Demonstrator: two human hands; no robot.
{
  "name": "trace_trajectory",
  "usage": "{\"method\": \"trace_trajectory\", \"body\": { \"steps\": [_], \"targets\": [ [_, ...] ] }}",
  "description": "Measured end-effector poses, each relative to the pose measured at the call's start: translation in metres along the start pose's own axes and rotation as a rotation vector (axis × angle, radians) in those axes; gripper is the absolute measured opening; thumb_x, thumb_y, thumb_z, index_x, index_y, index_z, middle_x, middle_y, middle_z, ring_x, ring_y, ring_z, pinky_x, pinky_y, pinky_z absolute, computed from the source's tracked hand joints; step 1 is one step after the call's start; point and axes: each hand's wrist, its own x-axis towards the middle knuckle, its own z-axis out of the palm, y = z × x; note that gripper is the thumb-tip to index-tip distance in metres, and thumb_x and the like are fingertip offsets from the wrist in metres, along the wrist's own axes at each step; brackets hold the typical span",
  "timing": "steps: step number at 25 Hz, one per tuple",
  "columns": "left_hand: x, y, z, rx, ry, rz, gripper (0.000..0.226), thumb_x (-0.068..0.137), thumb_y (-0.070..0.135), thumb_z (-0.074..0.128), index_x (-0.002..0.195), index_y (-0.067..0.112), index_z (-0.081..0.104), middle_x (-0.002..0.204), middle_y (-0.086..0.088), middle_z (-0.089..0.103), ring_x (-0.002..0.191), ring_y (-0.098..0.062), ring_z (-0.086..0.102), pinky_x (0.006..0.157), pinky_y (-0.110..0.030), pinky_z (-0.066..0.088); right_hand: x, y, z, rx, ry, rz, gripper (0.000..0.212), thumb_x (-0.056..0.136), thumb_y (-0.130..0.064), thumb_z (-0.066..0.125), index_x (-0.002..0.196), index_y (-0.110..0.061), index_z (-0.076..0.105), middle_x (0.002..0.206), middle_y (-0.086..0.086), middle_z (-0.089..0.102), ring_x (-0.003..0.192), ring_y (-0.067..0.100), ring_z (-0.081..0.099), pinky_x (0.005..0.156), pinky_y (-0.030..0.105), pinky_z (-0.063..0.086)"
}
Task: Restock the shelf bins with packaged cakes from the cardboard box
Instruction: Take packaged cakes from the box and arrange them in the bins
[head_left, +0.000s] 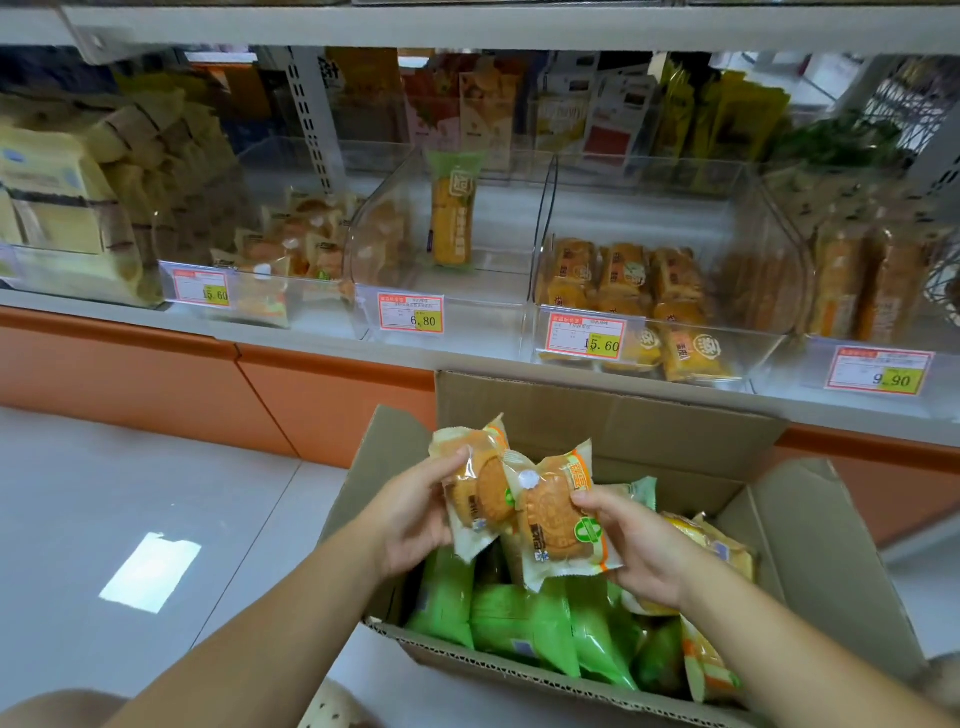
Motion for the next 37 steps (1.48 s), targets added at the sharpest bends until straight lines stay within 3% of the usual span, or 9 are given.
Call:
{"method": "trace_trajectory", "body": {
  "steps": [4,9,12,16,21,24,27,30,37],
  "targets": [
    [0.003,-0.004,-0.004,-0.06,-0.076,-0.081,0.045,0.102,0.035,0.04,0.129,0.007,0.062,0.126,-0.024,0.063,0.114,-0.04,0.062,0.103,-0.062,0.041,0.001,-0.002,0.004,0.002,0.055,0.007,0.046,0.076,-0.034,0.067,0.116,-0.01,0.066,0.114,0.017,0.07,0.101,0.03,0.065,0.101,0.045,0.045],
    [-0.003,-0.003,0.002,0.053,-0.065,-0.075,0.042,0.092,0.026,0.059,0.127,0.005,0.063,0.117,-0.019,0.068,0.093,-0.033,0.069,0.086,-0.047,0.056,0.0,-0.002,0.004,-0.039,0.09,0.007,0.042,0.088,-0.038,0.053,0.12,-0.013,0.064,0.112,0.012,0.071,0.099,0.026,0.067,0.088,0.037,0.048],
    [-0.003,-0.004,0.001,0.114,-0.043,-0.055,0.042,0.089,0.014,0.063,0.129,0.001,0.06,0.119,-0.021,0.067,0.088,-0.029,0.07,0.075,-0.042,0.06,0.002,-0.003,0.008,-0.027,0.088,0.013,0.05,0.088,-0.047,0.053,0.127,-0.018,0.061,0.121,0.012,0.068,0.113,0.03,0.063,0.105,0.047,0.042],
    [-0.006,0.002,-0.005,0.119,-0.028,-0.017,0.04,0.09,0.017,0.063,0.129,0.008,0.059,0.122,-0.02,0.067,0.095,-0.031,0.068,0.082,-0.045,0.058,0.006,-0.005,0.01,0.101,0.006,0.034,0.068,0.091,-0.068,0.033,0.13,-0.019,0.059,0.129,0.015,0.062,0.12,0.035,0.058,0.11,0.054,0.034],
    [-0.013,0.005,-0.018,0.113,0.028,-0.007,0.035,0.093,0.022,0.063,0.125,0.011,0.059,0.113,-0.016,0.071,0.086,-0.027,0.07,0.075,-0.039,0.059,0.009,-0.002,0.022,-0.123,0.014,-0.028,0.071,0.063,-0.04,0.084,0.124,-0.016,0.058,0.115,0.012,0.07,0.106,0.031,0.067,0.104,0.05,0.044],
    [-0.019,0.008,-0.026,0.148,-0.013,0.01,0.03,0.091,0.016,0.065,0.121,0.008,0.063,0.111,-0.017,0.072,0.088,-0.026,0.07,0.083,-0.04,0.057,0.017,-0.001,0.023,-0.15,0.191,-0.112,0.073,0.055,-0.027,0.088,0.119,-0.007,0.059,0.105,0.011,0.073,0.092,0.025,0.069,0.095,0.043,0.049],
    [-0.022,0.008,-0.035,0.293,-0.029,0.073,0.022,0.089,0.002,0.064,0.111,0.007,0.066,0.109,-0.019,0.071,0.09,-0.027,0.069,0.087,-0.038,0.055,0.023,0.001,0.023,-0.075,0.246,-0.081,0.089,0.045,-0.025,0.094,0.121,-0.004,0.052,0.086,0.007,0.07,0.051,0.01,0.054,0.075,0.034,0.047],
    [-0.02,0.008,-0.045,0.445,-0.003,0.084,0.028,0.087,0.001,0.067,0.114,0.003,0.064,0.115,-0.024,0.069,0.1,-0.036,0.068,0.09,-0.04,0.055,0.02,0.008,0.027,0.003,0.273,-0.031,0.073,0.065,-0.002,0.079,0.126,-0.014,0.042,0.102,0.016,0.066,0.066,0.022,0.068,0.08,0.042,0.053],
    [-0.008,0.006,-0.055,0.511,0.097,0.033,0.078,0.05,0.029,0.087,0.122,0.018,0.058,0.106,-0.009,0.075,0.097,-0.027,0.072,0.093,-0.05,0.055,0.01,0.001,0.024,0.038,0.341,-0.162,0.101,0.041,-0.026,0.095,0.127,0.004,0.05,0.078,0.011,0.072,0.059,0.016,0.064,0.068,0.031,0.047]
  ]
}}
